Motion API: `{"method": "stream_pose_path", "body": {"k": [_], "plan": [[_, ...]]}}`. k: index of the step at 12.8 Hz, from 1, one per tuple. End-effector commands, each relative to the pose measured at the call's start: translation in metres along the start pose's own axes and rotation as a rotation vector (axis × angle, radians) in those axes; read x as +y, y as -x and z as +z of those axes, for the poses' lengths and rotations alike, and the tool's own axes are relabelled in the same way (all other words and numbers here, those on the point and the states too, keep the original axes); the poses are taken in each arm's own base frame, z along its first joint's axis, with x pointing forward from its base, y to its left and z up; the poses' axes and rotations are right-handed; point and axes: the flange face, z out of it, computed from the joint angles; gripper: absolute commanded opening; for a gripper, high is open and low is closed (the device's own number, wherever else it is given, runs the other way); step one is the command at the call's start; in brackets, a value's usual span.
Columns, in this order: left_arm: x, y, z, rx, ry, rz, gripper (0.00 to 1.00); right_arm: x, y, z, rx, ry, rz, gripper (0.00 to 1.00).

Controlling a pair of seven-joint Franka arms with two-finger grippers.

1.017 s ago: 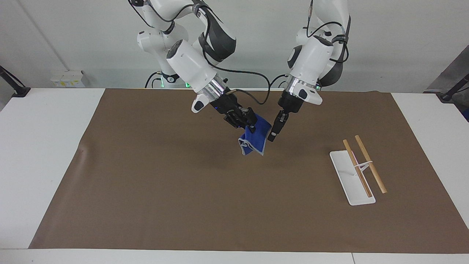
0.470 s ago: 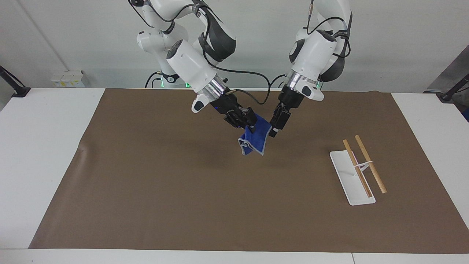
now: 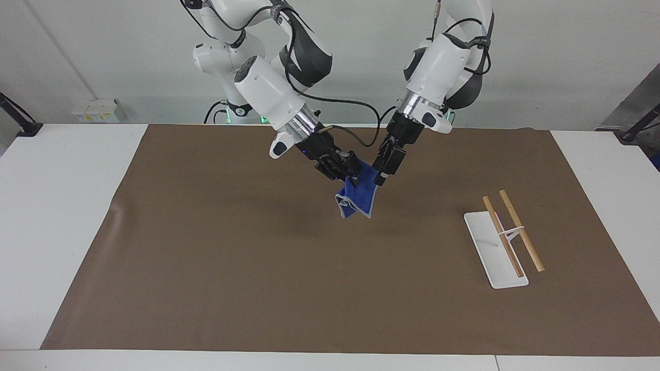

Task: Right arm passes towel to left arm to hang
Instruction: 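Close the left gripper on the towel edge beside the right gripper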

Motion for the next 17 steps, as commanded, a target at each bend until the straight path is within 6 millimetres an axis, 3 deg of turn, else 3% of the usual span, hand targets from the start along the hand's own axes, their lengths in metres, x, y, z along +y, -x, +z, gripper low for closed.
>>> {"method": "stream_pose_path", "body": {"k": [1, 5, 10, 13, 15, 16, 17], "plan": [[0.001, 0.004, -0.003, -0.015, 0.031, -0.024, 0.9, -0.001, -0.003, 0.0, -0.004, -0.009, 0.005, 0.0], [0.003, -0.001, 0.001, -0.009, 0.067, -0.012, 0.43, -0.001, -0.003, 0.0, -0.004, -0.007, 0.005, 0.0], [-0.002, -0.006, 0.012, 0.003, 0.041, 0.12, 0.01, -0.001, -0.003, 0.0, -0.004, -0.009, 0.003, 0.0], [0.0, -0.018, 0.011, 0.017, 0.039, 0.173, 0.0, -0.001, -0.003, -0.001, -0.003, -0.007, -0.011, 0.0], [0.008, -0.04, 0.006, 0.041, 0.051, 0.201, 0.0, 0.0, -0.003, 0.0, -0.004, -0.004, -0.019, 0.0], [0.012, -0.052, 0.004, 0.054, 0.053, 0.205, 0.0, -0.001, -0.002, -0.001, -0.005, -0.004, -0.022, 0.13], [0.015, -0.063, 0.001, 0.066, 0.059, 0.196, 0.0, 0.002, -0.006, -0.002, -0.001, 0.0, -0.02, 0.43]]}}
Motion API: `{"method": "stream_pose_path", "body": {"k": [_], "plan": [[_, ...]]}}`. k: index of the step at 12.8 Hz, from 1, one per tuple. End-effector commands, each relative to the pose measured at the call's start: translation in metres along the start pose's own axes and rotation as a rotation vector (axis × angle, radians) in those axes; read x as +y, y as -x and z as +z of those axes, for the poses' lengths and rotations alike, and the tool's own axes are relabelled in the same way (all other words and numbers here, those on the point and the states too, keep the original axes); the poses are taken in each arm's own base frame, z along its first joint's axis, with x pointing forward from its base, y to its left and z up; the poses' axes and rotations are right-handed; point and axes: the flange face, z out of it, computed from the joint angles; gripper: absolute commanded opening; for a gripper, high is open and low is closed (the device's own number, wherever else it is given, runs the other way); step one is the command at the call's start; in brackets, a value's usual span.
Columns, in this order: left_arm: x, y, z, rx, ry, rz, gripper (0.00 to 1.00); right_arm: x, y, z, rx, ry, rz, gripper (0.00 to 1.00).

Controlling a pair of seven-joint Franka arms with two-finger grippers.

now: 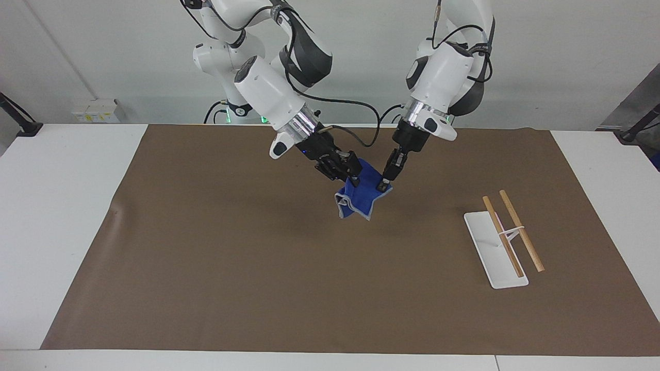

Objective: Right arm passes towel to left arm to hang

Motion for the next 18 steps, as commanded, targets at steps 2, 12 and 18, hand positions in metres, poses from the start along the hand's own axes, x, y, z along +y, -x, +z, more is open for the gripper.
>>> {"method": "stream_pose_path", "body": {"k": [2, 12, 18], "plan": [[0.0, -0.059, -0.009, 0.056, 0.017, -0.03, 0.0, 0.011, -0.017, -0.011, 0.007, 0.01, 0.0, 0.72], [-0.04, -0.291, -0.083, 0.287, -0.016, -0.017, 0.0, 0.059, -0.07, -0.111, 0.114, 0.548, -0.296, 0.96], [-0.071, -0.374, -0.122, 0.423, -0.011, 0.091, 0.0, 0.075, -0.082, -0.149, 0.073, 0.782, -0.451, 0.99]]}}
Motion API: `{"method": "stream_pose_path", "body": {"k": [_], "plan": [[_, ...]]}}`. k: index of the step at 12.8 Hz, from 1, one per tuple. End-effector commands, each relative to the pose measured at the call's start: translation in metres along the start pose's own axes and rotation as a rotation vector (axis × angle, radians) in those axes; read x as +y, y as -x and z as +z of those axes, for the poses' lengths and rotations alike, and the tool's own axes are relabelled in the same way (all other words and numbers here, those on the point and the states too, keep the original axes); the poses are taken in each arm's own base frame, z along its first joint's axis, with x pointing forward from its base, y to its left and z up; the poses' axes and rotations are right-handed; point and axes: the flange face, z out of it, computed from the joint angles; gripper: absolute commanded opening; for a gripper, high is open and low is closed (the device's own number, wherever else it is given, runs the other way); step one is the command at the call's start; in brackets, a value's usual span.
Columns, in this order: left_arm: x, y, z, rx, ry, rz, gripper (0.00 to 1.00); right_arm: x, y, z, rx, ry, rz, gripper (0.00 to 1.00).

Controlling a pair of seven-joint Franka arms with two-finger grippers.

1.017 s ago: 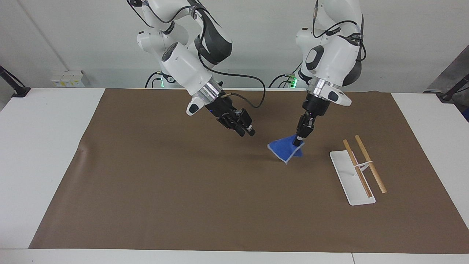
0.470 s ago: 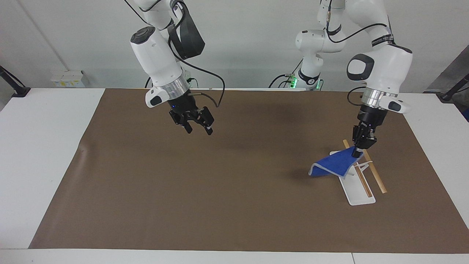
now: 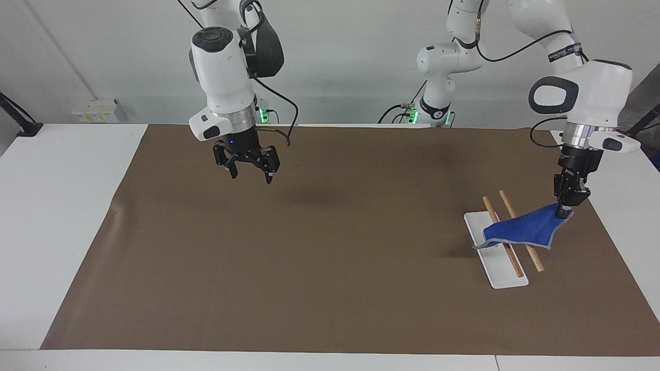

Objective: Right arm passes towel to left arm to hang

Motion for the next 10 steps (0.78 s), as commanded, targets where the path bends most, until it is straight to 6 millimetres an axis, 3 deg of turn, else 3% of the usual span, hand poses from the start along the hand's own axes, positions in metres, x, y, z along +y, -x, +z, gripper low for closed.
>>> {"method": "stream_pose_path", "body": {"k": [1, 5, 8, 10], "plan": [[-0.014, -0.022, 0.004, 0.043, 0.011, 0.014, 0.0, 0.028, -0.004, -0.014, -0.018, 0.04, -0.062, 1.0], [-0.029, -0.011, 0.027, 0.013, -0.033, -0.005, 0.0, 0.051, -0.002, -0.019, -0.046, 0.058, -0.092, 1.0], [-0.048, 0.007, 0.043, -0.012, -0.071, 0.006, 0.0, 0.07, 0.011, -0.034, -0.102, 0.085, -0.111, 1.0], [-0.055, 0.008, 0.046, -0.018, -0.084, 0.013, 0.0, 0.081, 0.025, -0.04, -0.153, 0.102, -0.163, 1.0]]}}
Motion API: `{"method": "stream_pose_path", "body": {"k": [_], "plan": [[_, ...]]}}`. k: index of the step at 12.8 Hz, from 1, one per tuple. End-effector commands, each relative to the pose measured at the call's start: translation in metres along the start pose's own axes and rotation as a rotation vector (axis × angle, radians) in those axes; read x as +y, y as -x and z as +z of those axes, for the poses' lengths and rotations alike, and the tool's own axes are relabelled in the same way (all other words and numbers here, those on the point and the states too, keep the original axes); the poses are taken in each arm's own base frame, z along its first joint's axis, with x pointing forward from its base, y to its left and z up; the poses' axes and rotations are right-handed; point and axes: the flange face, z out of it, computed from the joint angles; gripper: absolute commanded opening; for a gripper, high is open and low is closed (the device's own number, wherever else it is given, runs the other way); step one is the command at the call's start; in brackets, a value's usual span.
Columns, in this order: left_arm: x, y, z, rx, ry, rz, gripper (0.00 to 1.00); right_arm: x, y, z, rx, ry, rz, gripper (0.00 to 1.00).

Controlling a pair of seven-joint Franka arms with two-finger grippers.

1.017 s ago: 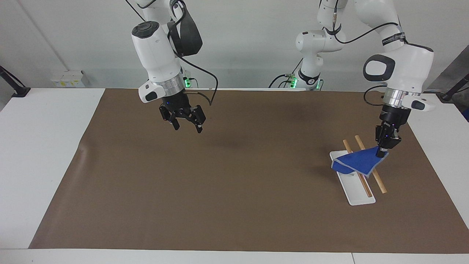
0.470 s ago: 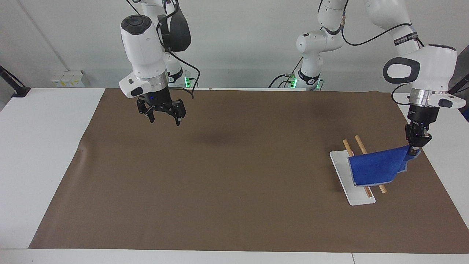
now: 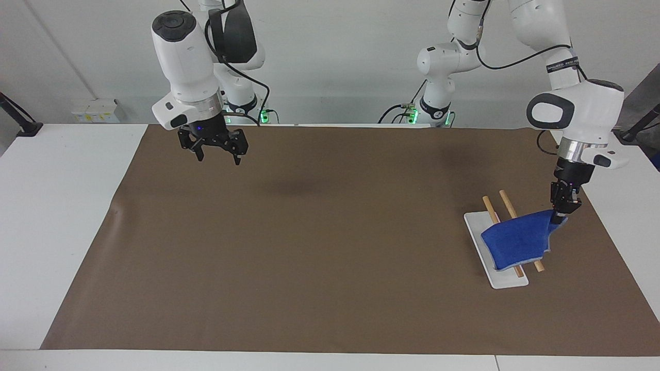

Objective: Right arm passes towel to left arm to hang

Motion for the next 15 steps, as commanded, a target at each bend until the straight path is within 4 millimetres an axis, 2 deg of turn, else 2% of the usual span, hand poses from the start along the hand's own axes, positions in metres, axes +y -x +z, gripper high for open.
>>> {"method": "stream_pose_path", "body": {"k": [1, 2, 3, 4, 5, 7, 9, 10, 12, 15], "plan": [[-0.007, 0.004, 0.0, 0.008, 0.009, 0.007, 0.01, 0.015, 0.019, -0.008, -0.016, 0.027, -0.044, 1.0], [-0.009, 0.0, 0.0, 0.011, 0.007, 0.004, 0.27, 0.016, 0.019, -0.008, -0.014, 0.025, -0.041, 1.0], [-0.011, -0.005, -0.002, 0.015, 0.006, -0.005, 0.64, 0.016, 0.017, -0.009, -0.002, 0.012, -0.038, 1.0], [-0.009, -0.009, -0.004, 0.019, 0.011, -0.011, 0.81, 0.015, 0.015, -0.011, 0.008, 0.007, -0.038, 1.0], [-0.008, -0.015, -0.007, 0.024, 0.014, -0.017, 0.89, 0.014, 0.01, -0.016, 0.036, -0.001, -0.034, 1.0], [0.0, -0.024, -0.009, 0.031, 0.024, -0.022, 0.9, 0.021, 0.001, -0.023, 0.059, -0.024, -0.02, 1.0], [0.02, -0.043, -0.029, -0.013, 0.004, -0.019, 0.89, 0.018, -0.001, -0.038, 0.08, -0.035, -0.021, 1.0], [0.031, -0.052, -0.043, -0.045, -0.011, -0.016, 0.89, 0.021, -0.007, -0.042, 0.083, -0.04, -0.018, 1.0], [0.056, -0.055, -0.077, -0.073, -0.051, 0.051, 0.89, 0.028, -0.014, -0.044, 0.073, -0.043, -0.006, 1.0], [0.079, -0.045, -0.15, -0.073, -0.18, 0.2, 0.89, 0.033, -0.018, -0.043, 0.066, -0.044, 0.003, 1.0]]}}
